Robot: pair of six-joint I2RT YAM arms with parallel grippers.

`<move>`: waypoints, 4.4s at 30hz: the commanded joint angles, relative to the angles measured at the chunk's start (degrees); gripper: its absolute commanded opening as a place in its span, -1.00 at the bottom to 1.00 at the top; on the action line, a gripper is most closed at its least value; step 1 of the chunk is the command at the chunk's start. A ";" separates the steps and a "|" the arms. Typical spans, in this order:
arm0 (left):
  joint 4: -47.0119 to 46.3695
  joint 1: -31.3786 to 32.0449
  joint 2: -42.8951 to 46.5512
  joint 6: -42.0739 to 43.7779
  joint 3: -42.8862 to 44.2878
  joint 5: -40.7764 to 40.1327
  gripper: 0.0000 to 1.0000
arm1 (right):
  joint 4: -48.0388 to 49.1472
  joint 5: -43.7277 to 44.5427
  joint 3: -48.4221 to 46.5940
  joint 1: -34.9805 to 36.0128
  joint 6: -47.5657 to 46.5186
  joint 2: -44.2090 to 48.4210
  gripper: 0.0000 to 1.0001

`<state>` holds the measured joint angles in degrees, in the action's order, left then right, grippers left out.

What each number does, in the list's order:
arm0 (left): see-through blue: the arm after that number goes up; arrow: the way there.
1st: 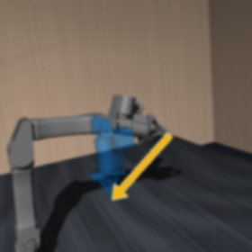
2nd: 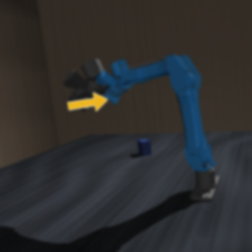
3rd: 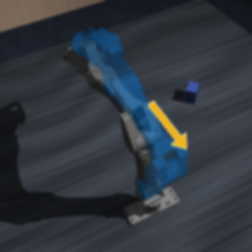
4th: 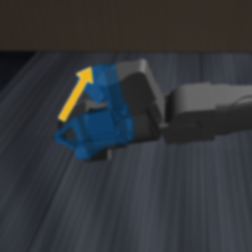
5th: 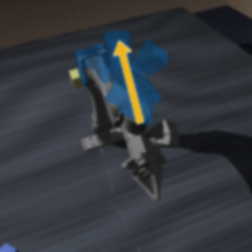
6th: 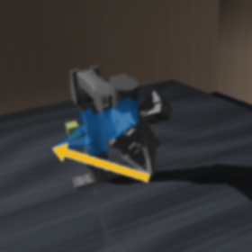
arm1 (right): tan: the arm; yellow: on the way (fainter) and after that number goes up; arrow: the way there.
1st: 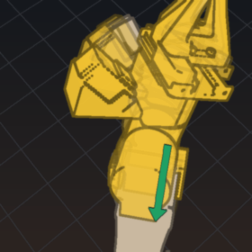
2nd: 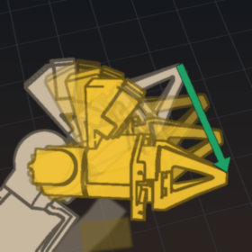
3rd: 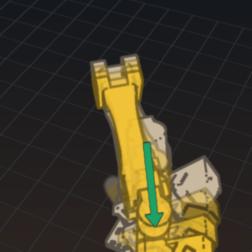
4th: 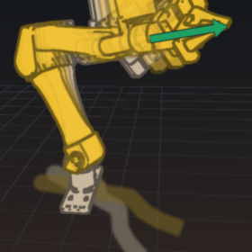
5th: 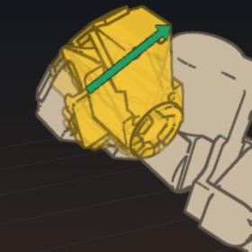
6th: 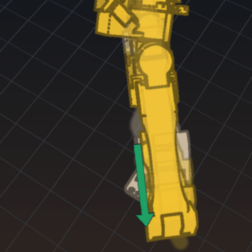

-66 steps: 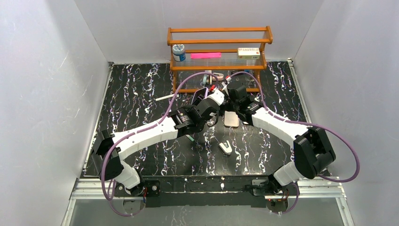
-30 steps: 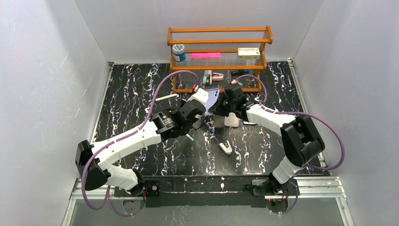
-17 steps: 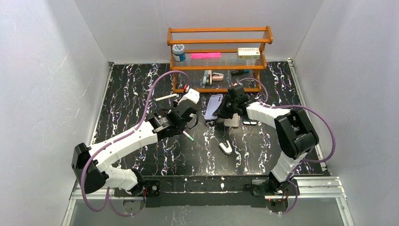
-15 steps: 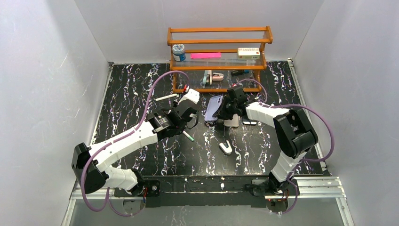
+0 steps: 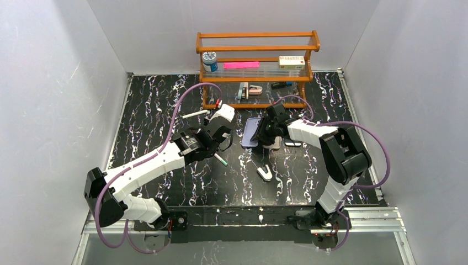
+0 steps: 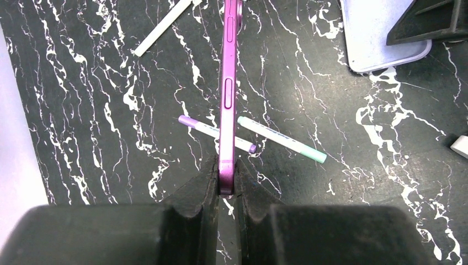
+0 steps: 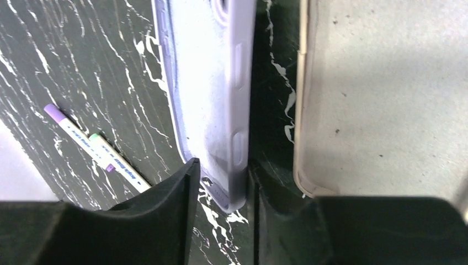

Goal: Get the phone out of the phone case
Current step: Place the phone case at the center of the board, then place the phone at the center of the board.

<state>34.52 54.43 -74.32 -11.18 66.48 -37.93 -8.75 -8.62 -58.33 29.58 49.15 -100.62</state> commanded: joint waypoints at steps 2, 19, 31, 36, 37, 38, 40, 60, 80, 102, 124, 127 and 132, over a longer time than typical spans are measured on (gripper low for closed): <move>-2.68 -0.45 1.66 -0.95 0.80 -0.67 -1.00 | -4.58 1.58 -2.51 -0.32 -1.20 2.11 -0.05; -11.30 -0.47 1.73 6.06 -1.71 10.67 -1.00 | -3.37 -1.70 -2.47 2.73 10.03 19.25 0.35; -14.31 0.98 -0.76 12.93 -1.45 11.96 -1.00 | 0.25 0.53 -3.98 8.09 20.20 20.67 0.47; -14.93 2.72 -2.05 14.67 -0.82 9.94 -1.00 | 1.41 1.81 -3.99 9.98 22.20 19.25 0.45; -15.08 3.16 -2.24 15.10 -0.76 9.14 -1.00 | 1.27 1.85 -4.03 10.05 22.63 18.97 0.44; -15.31 3.61 -2.37 15.84 -0.82 8.27 -1.00 | 0.87 1.85 -4.08 10.16 23.14 18.56 0.42; -15.44 4.47 -2.77 16.94 -0.82 6.32 -1.00 | 0.36 1.98 -4.17 10.35 24.03 17.92 0.39; -19.04 11.92 -5.30 23.34 -2.83 -1.81 -0.82 | -4.80 1.95 -7.34 10.28 22.43 13.89 -0.78; -22.45 -1.74 4.75 6.37 -12.77 11.51 0.74 | -3.09 -13.82 -1.93 -15.49 -19.06 21.13 -0.97; -30.15 -15.46 17.83 2.89 -29.27 2.84 0.96 | -9.66 -36.74 -7.75 -49.89 -53.78 0.29 -0.95; -31.00 -15.49 17.38 3.53 -29.48 2.51 0.96 | -8.37 -47.91 -5.65 -45.79 -52.21 -11.65 -0.83; -31.09 -15.48 17.37 3.53 -29.48 2.61 0.96 | -8.65 -47.80 -6.26 -44.76 -51.41 -12.92 -0.80; -31.09 -15.46 17.37 3.62 -29.51 2.35 0.96 | -7.65 -43.82 -6.71 -44.73 -48.99 -12.68 -0.75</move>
<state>4.69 39.09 -57.65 -7.49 37.10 -33.65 -17.91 -55.66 -63.35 -15.53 -1.13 -113.10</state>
